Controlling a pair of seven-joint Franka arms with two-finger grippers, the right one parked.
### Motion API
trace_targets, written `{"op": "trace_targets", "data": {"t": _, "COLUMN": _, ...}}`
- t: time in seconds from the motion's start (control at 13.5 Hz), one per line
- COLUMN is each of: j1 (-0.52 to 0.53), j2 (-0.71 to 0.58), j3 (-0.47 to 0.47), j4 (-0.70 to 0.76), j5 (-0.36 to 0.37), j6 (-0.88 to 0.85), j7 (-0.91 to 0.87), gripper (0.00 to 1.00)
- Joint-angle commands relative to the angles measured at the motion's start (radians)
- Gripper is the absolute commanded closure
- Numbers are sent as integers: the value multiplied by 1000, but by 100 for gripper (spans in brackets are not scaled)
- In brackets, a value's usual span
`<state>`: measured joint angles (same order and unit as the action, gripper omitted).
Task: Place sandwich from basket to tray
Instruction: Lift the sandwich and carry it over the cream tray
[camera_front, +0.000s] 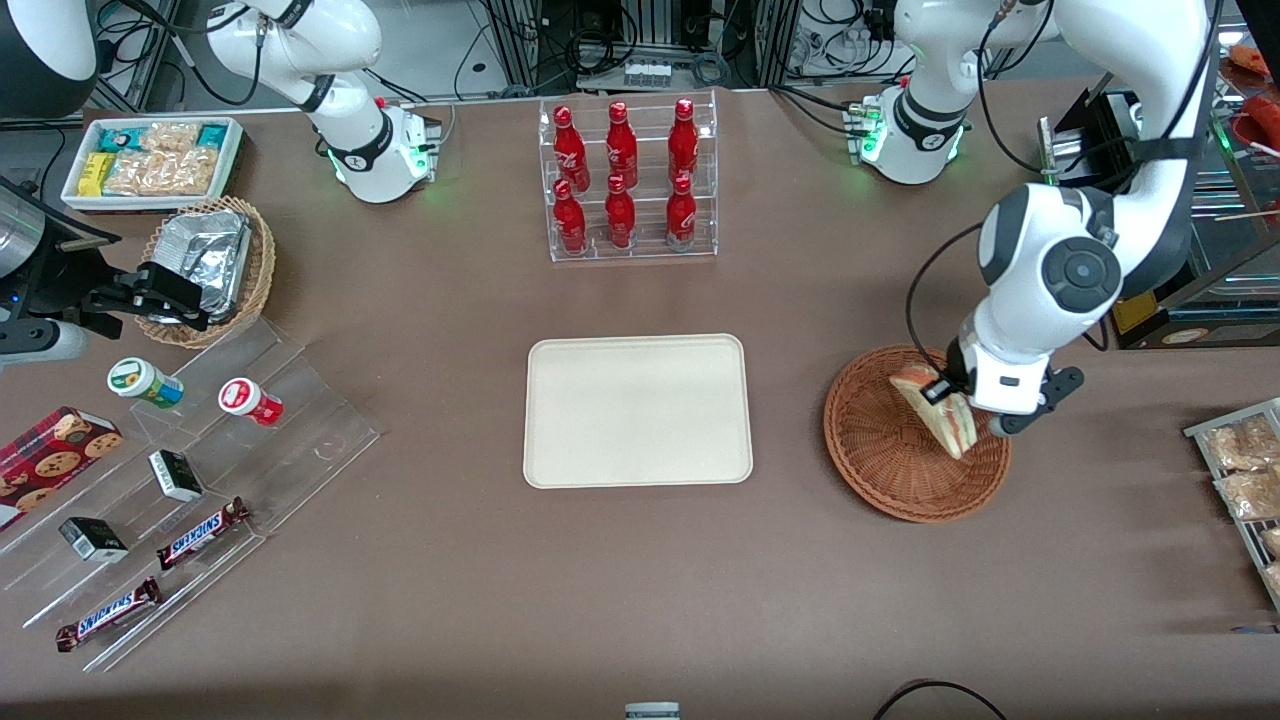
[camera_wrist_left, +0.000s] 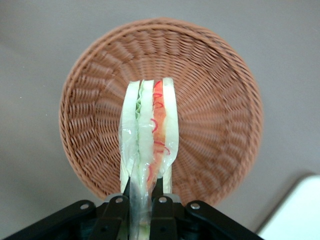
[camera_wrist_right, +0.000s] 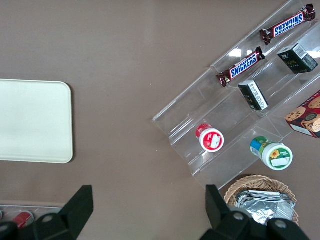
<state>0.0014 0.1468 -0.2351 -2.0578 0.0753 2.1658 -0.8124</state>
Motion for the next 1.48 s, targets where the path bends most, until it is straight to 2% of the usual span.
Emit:
{"op": "trace_targets", "data": {"t": 0.0, "j1": -8, "j2": -4, "j3": -73, "j4": 50, "j5": 14, "j6": -53, "j7": 33, "gripper": 100}}
{"op": "trace_targets", "data": {"t": 0.22, "j1": -17, "j2": -1, "j3": -170, "j4": 56, "j5": 27, "j6": -49, "j7": 25, "gripper": 100}}
{"op": "trace_targets", "data": {"t": 0.66, "j1": -112, "j2": 54, "j3": -263, "j4": 80, "j5": 63, "j6": -8, "j7": 35, "gripper": 100}}
{"op": "trace_targets", "data": {"t": 1.03, "j1": -213, "j2": 151, "j3": -283, "j4": 90, "j5": 155, "j6": 90, "j7": 35, "gripper": 100}}
{"op": "trace_targets", "data": {"t": 1.4, "j1": -230, "j2": 243, "j3": -286, "j4": 93, "j5": 153, "j6": 293, "j7": 35, "gripper": 100}}
